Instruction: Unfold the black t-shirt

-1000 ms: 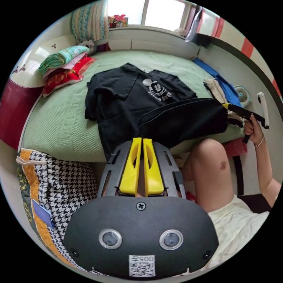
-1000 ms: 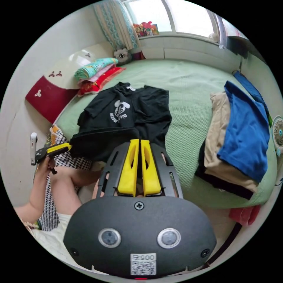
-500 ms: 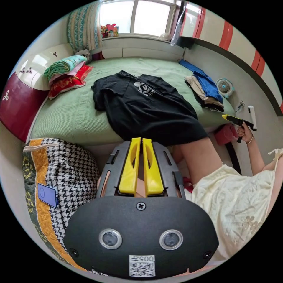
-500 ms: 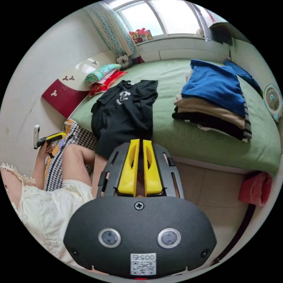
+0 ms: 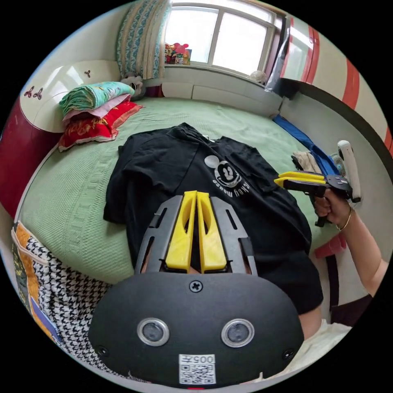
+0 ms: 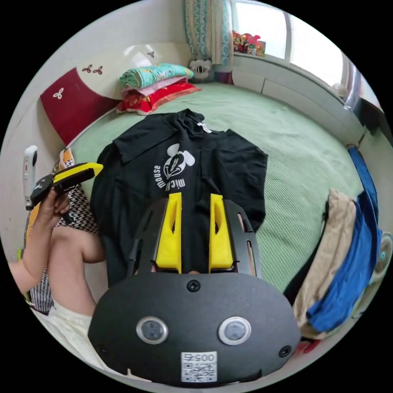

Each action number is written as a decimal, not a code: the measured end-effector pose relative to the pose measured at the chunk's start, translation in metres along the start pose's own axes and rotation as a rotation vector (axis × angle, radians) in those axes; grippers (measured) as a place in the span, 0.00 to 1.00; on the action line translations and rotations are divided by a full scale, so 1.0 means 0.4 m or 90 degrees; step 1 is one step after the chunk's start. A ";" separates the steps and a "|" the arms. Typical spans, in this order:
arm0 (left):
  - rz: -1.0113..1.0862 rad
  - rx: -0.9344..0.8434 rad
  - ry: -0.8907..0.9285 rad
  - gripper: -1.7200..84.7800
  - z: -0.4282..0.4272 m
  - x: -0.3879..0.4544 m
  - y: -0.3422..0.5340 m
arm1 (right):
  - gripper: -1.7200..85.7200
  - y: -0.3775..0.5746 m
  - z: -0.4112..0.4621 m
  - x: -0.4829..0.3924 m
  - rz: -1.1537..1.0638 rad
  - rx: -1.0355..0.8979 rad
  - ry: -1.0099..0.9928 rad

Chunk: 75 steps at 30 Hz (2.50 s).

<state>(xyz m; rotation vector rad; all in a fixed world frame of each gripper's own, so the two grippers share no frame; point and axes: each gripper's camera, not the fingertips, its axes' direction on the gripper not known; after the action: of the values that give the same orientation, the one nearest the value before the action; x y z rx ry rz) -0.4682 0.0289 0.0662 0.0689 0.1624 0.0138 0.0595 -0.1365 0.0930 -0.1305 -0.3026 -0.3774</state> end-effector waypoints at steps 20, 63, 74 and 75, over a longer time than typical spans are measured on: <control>-0.045 -0.044 0.014 0.01 0.164 -0.156 -0.113 | 0.03 -0.272 -0.024 0.475 0.370 0.018 0.176; -0.205 -0.047 0.000 0.15 0.234 -0.475 -0.097 | 0.02 -1.234 0.466 -0.464 0.075 -0.083 -0.215; -0.205 -0.011 -0.045 0.15 0.189 -0.446 -0.090 | 0.08 -1.166 0.442 -0.559 -0.051 -0.080 -0.179; -0.202 -0.014 -0.046 0.15 0.190 -0.442 -0.089 | 0.08 -1.113 0.462 -0.536 -0.056 -0.096 -0.149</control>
<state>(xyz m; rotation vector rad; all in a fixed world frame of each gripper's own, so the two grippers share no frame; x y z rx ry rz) -0.6300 -0.0153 0.1669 0.0217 0.0994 -0.3023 -0.3491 -0.4399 0.2313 -0.3118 -0.5123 -0.4738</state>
